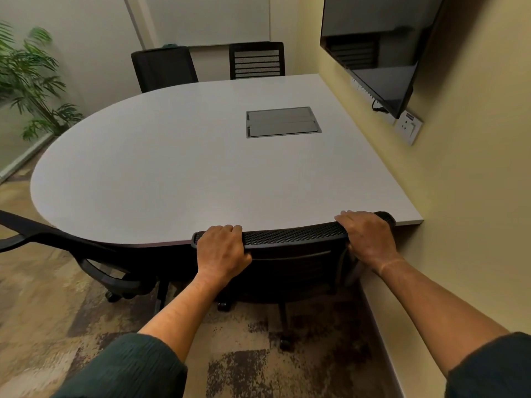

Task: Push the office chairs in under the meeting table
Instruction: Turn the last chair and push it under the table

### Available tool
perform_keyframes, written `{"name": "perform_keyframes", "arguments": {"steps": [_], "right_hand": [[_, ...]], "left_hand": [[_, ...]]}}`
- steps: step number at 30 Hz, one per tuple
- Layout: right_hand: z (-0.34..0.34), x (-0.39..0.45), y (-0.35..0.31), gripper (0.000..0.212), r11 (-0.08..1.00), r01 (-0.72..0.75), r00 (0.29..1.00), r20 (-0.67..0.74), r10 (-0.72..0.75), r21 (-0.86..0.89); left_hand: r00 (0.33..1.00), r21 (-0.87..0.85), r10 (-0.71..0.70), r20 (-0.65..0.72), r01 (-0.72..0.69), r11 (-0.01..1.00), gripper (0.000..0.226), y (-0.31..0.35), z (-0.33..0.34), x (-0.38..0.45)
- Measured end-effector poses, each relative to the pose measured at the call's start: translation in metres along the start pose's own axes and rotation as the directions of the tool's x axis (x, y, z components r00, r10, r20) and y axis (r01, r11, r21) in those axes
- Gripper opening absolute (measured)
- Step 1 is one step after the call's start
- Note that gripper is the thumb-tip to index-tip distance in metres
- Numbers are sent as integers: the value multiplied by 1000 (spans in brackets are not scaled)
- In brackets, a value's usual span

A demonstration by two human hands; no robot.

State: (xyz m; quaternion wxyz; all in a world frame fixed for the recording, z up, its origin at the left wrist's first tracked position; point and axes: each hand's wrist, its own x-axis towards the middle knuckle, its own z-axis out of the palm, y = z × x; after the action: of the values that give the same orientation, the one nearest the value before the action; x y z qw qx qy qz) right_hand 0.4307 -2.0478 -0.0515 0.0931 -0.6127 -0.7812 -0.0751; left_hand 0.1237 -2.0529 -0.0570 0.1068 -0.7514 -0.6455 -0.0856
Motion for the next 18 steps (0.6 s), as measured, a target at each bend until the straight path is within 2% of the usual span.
{"name": "perform_keyframes", "arguments": {"steps": [11, 18], "right_hand": [[6, 21, 6, 38, 1000, -6, 1000, -20, 5, -1], [11, 25, 5, 47, 1000, 16, 999, -52, -16, 6]], "left_hand": [[1000, 23, 20, -8, -20, 1000, 23, -3, 7, 28], [999, 19, 41, -33, -41, 999, 25, -8, 12, 32]]}}
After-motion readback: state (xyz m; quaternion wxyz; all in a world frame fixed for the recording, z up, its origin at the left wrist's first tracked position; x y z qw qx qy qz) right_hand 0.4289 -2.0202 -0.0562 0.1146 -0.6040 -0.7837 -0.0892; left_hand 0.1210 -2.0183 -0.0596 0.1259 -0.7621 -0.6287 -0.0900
